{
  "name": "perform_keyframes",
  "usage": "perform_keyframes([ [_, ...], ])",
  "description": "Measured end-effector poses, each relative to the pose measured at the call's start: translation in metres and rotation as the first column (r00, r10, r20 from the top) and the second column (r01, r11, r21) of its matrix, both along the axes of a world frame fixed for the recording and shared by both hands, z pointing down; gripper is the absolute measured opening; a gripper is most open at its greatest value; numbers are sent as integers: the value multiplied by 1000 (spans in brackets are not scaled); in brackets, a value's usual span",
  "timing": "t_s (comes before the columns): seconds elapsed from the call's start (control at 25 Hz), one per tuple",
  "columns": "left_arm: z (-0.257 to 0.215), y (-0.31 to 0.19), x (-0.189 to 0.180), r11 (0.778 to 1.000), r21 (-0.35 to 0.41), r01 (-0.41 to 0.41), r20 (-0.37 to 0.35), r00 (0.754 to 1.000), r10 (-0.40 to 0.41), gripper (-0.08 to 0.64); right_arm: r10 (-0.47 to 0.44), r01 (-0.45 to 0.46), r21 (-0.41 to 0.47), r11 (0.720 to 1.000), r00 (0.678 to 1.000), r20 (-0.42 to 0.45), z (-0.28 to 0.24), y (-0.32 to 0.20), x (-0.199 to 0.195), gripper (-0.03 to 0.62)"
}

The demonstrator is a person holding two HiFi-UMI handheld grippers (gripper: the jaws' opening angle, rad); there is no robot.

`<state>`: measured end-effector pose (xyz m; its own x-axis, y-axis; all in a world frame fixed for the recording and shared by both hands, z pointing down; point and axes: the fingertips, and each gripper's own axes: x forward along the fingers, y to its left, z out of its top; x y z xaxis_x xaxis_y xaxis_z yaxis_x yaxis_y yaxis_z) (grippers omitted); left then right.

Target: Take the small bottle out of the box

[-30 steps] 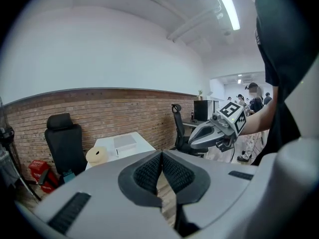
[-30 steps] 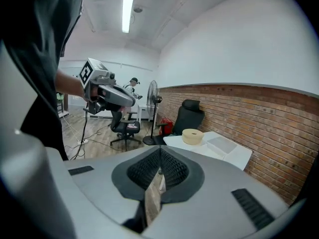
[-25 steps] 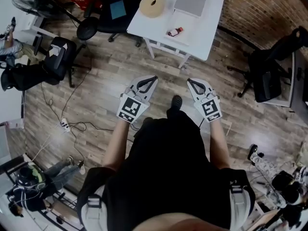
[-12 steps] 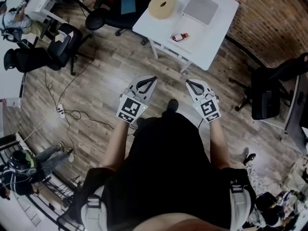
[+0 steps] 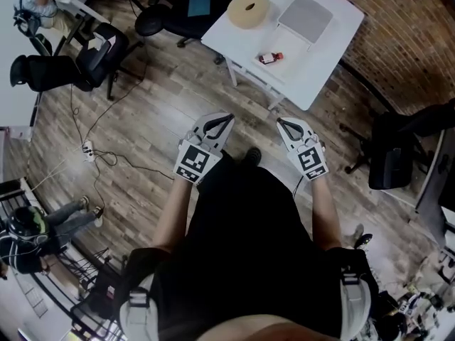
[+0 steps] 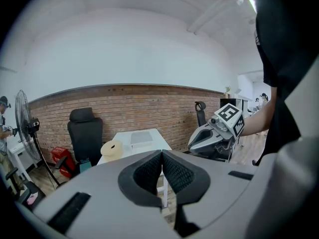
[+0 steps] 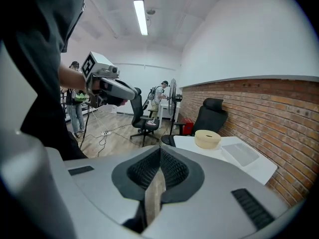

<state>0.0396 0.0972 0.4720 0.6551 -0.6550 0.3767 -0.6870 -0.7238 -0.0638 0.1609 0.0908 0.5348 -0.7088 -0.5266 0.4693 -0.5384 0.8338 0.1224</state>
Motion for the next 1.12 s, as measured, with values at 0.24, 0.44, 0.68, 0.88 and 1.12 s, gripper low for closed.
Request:
perform_keyframes([
  [0.24, 8, -20, -13, 999, -28, 23, -11, 1000, -23, 18, 6, -6, -13, 1000, 1000, -7, 6, -19, -5, -2],
  [0.44, 12, -60, -9, 999, -33, -12, -32, 999, 11, 18, 38, -38, -18, 999, 999, -38, 6, -48, -3, -2],
  [0.68, 6, -121, 3, 998, -11, -62, -56, 997, 61, 18, 94, -92, -69, 993, 995, 31, -8, -97, 4, -2],
  [0.88, 14, -172, 3, 996, -23, -87, -63, 994, 86, 18, 127, -126, -55, 990, 992, 9, -10, -148, 8, -2],
  [1.12, 16, -221, 8, 990, -18, -141, -57, 989, 140, 18, 149, -150, -46, 988, 989, -20, -4, -188, 7, -2],
])
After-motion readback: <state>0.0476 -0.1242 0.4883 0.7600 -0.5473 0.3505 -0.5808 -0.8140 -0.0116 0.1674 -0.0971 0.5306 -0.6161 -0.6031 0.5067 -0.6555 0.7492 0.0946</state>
